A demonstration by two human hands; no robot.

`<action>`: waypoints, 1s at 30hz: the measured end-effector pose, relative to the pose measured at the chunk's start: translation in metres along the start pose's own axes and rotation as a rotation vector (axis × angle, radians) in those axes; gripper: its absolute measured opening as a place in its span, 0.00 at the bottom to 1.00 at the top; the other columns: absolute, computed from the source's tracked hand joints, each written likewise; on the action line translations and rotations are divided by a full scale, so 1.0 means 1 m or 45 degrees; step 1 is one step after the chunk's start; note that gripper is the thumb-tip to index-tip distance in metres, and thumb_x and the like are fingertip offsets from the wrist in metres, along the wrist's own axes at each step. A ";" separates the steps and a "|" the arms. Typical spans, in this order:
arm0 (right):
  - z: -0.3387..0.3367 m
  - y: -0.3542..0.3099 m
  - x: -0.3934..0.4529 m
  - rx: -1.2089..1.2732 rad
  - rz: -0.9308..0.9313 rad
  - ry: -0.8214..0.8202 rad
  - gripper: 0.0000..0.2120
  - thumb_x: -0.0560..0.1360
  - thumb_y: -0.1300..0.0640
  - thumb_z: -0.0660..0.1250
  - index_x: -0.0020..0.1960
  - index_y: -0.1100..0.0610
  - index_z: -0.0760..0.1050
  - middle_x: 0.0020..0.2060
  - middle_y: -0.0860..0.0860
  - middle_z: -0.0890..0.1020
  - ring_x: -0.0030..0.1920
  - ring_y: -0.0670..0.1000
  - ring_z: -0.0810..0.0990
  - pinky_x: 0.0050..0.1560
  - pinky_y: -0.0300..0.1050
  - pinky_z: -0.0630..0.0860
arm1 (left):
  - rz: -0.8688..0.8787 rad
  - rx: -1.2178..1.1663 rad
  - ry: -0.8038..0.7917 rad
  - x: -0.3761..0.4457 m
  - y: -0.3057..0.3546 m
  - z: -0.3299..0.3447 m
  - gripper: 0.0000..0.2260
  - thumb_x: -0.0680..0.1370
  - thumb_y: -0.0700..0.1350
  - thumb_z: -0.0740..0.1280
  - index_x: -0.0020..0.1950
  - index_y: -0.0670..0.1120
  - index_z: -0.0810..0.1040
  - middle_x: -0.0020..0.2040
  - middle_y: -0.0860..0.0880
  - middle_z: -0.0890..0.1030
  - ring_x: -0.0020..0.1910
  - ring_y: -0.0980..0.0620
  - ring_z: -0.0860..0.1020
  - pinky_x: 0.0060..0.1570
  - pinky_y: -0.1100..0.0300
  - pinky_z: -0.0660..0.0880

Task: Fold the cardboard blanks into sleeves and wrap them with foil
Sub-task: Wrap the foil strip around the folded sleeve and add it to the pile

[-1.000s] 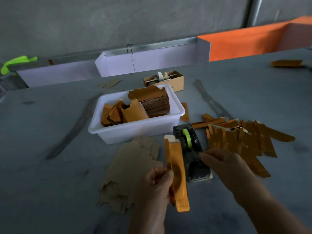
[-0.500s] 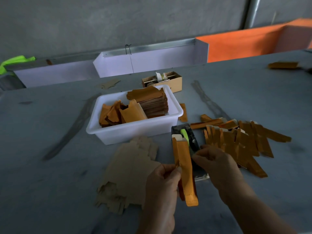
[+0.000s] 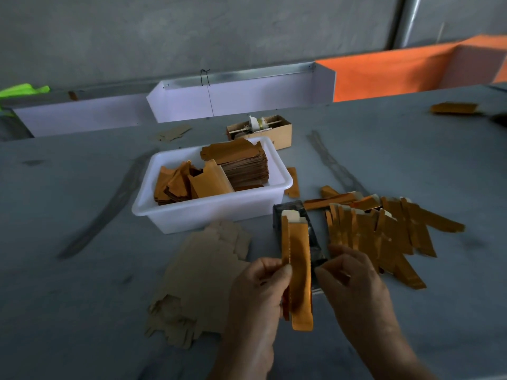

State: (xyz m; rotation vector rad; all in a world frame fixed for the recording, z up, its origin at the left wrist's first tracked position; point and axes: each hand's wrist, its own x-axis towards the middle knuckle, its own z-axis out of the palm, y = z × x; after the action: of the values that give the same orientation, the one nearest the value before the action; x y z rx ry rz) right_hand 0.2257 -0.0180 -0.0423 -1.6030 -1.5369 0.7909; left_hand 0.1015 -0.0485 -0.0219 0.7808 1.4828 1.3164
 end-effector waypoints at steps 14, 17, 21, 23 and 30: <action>0.007 0.007 -0.003 -0.019 -0.127 0.057 0.06 0.70 0.57 0.72 0.38 0.50 0.76 0.48 0.41 0.74 0.45 0.41 0.74 0.39 0.28 0.68 | 0.001 0.332 -0.161 0.013 0.005 0.012 0.02 0.76 0.46 0.69 0.45 0.49 0.80 0.38 0.50 0.82 0.36 0.56 0.79 0.30 0.69 0.72; 0.008 0.005 0.000 -0.085 -0.172 0.080 0.05 0.71 0.59 0.72 0.38 0.55 0.77 0.44 0.41 0.74 0.42 0.41 0.75 0.35 0.26 0.68 | 0.024 0.380 -0.125 0.014 0.007 0.014 0.02 0.76 0.46 0.69 0.46 0.49 0.80 0.42 0.48 0.83 0.40 0.54 0.81 0.32 0.68 0.72; -0.007 0.010 0.000 0.037 -0.110 0.118 0.09 0.73 0.62 0.69 0.38 0.50 0.74 0.43 0.44 0.76 0.43 0.43 0.77 0.37 0.30 0.69 | 0.009 0.387 -0.153 0.012 0.011 0.014 0.02 0.76 0.46 0.69 0.45 0.49 0.81 0.41 0.50 0.83 0.37 0.57 0.81 0.31 0.70 0.73; -0.021 0.011 0.000 0.140 -0.085 0.115 0.09 0.73 0.62 0.67 0.39 0.49 0.74 0.41 0.47 0.77 0.42 0.47 0.77 0.39 0.38 0.72 | -0.014 0.362 -0.178 0.009 0.011 0.013 0.03 0.76 0.45 0.69 0.44 0.49 0.81 0.37 0.51 0.83 0.32 0.62 0.80 0.28 0.73 0.71; -0.051 -0.016 -0.009 0.421 -0.187 -0.386 0.12 0.69 0.63 0.69 0.39 0.45 0.80 0.36 0.48 0.83 0.36 0.44 0.80 0.33 0.35 0.76 | -0.040 0.213 -0.211 -0.005 0.016 0.007 0.03 0.76 0.42 0.68 0.43 0.46 0.81 0.36 0.48 0.84 0.33 0.54 0.82 0.34 0.62 0.78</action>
State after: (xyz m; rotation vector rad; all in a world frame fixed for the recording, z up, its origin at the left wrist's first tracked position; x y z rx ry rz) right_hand 0.2598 -0.0327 -0.0036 -1.1549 -1.6098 1.1771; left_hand 0.1076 -0.0476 -0.0046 0.9477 1.4783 1.0864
